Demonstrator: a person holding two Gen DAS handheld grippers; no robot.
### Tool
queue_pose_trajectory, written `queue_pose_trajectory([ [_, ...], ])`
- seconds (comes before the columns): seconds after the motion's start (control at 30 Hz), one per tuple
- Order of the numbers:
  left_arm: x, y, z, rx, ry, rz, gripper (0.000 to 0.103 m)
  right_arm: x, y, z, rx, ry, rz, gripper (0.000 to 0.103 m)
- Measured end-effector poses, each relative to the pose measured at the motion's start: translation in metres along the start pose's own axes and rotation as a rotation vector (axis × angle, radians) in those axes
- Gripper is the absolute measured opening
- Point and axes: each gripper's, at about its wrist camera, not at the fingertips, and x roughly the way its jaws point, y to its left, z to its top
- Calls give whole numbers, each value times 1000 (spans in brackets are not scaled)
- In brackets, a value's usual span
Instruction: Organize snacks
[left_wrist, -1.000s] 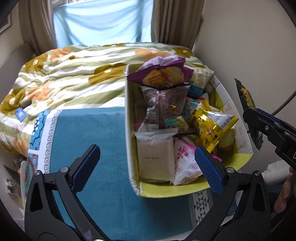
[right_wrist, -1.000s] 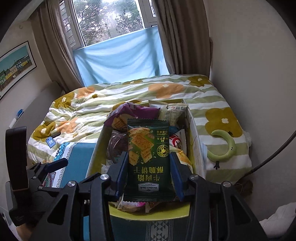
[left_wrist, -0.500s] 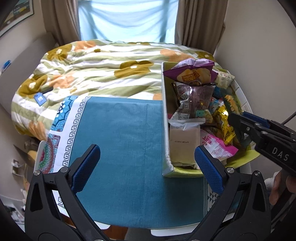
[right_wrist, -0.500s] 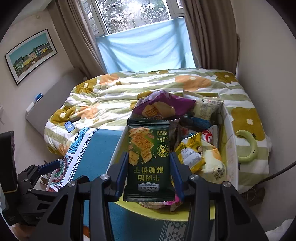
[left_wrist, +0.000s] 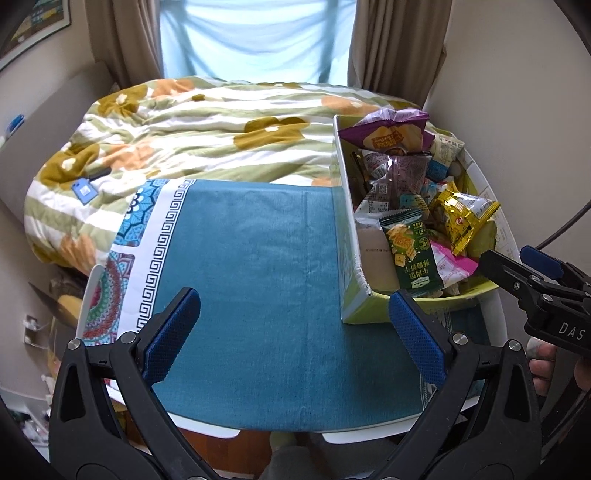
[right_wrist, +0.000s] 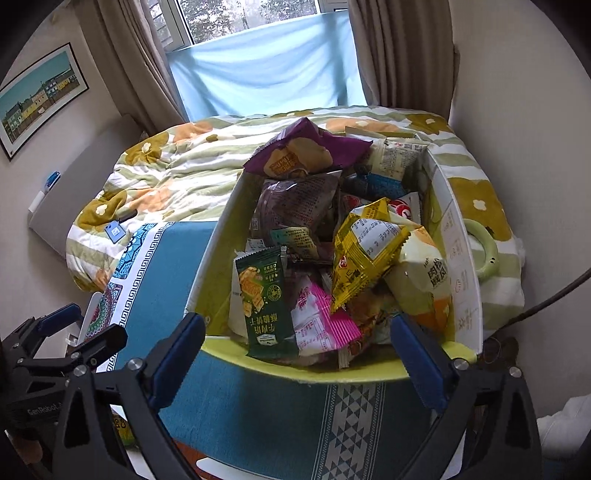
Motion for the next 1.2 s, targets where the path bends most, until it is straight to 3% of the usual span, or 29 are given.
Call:
queue_pose_trajectory([
  [0.37, -106, 24, -4, 73, -202, 2, 101, -84, 42, -14, 11, -153, -64, 100],
  [0.67, -186, 56, -30, 66, -386, 37, 102, -155, 89, -36, -51, -299, -146, 100],
  [0.97, -209, 74, -64, 54, -423, 50, 102, -183, 105, -67, -21, -343, -174, 102],
  [1.2, -212, 72, -73, 67, -428, 53, 102, -189, 110, -78, -8, -356, -180, 102],
])
